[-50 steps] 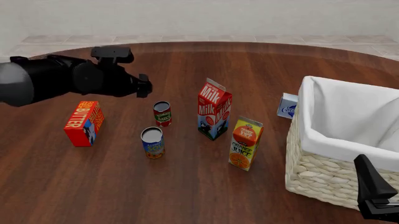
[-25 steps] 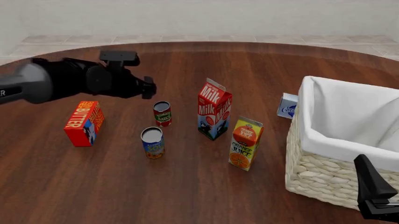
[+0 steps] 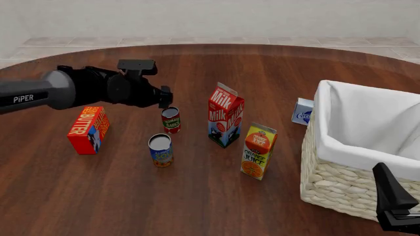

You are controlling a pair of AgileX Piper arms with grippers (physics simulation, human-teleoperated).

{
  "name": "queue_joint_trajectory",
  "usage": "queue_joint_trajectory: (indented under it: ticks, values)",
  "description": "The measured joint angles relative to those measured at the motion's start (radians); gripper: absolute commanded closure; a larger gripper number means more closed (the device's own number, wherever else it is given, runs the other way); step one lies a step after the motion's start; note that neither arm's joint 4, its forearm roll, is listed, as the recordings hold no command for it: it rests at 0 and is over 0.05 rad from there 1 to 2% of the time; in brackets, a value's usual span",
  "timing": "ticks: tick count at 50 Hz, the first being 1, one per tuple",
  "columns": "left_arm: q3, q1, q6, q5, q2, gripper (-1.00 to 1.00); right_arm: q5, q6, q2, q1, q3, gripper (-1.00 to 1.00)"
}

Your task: Pick up the tomato sauce, and put it in the basket.

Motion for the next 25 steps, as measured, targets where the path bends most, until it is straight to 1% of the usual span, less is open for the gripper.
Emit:
queue_joint_trajectory:
  ticks: [25]
  values:
    - [-0.045,-0.009,-0.002,0.003,0.065,-1.0,0.0,0.0,0.0,0.0,0.0,-1.0]
